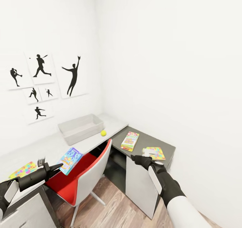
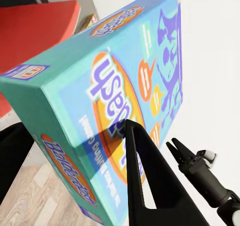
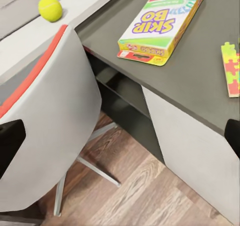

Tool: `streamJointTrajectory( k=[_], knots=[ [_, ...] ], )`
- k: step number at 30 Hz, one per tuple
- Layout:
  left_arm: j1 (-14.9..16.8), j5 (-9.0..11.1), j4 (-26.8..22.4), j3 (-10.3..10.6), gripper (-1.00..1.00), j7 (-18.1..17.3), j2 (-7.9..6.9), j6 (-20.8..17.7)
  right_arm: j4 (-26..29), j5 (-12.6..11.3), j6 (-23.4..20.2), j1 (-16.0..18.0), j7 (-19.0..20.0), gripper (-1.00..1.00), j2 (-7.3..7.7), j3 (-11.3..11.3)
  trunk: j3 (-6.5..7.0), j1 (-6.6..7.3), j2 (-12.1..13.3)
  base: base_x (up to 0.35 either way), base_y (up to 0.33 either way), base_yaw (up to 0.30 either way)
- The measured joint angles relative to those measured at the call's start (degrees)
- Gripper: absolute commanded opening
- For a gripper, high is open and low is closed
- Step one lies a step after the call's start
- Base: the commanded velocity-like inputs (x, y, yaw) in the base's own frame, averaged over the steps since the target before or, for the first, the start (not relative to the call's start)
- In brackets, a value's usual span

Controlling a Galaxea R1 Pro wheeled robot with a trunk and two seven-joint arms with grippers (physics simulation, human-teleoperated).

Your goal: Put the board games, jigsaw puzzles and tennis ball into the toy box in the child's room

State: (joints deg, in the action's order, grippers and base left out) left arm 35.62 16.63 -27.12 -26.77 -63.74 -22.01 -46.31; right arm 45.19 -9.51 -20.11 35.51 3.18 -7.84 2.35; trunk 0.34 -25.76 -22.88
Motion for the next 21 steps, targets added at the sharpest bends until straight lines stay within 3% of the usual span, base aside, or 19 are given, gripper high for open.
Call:
streamJointTrajectory(
  k=[15, 21],
  knots=[
    [0.00, -0.10, -0.01, 0.01, -1.00, 0.36, 0.03, -0.01, 0.00, -0.03, 0.07, 0.00, 0.00, 1.00, 0.00, 0.01, 0.00, 0.00, 0.01, 0.002, -0.001, 0.288],
    [0.04, 0.01, -0.01, -0.03, -1.00, 0.43, 0.04, -0.10, 0.04, 0.01, 0.07, -0.01, 0.00, 1.00, 0.01, 0.01, 0.00, 0.00, 0.01, 0.000, 0.000, 0.072]
  ],
)
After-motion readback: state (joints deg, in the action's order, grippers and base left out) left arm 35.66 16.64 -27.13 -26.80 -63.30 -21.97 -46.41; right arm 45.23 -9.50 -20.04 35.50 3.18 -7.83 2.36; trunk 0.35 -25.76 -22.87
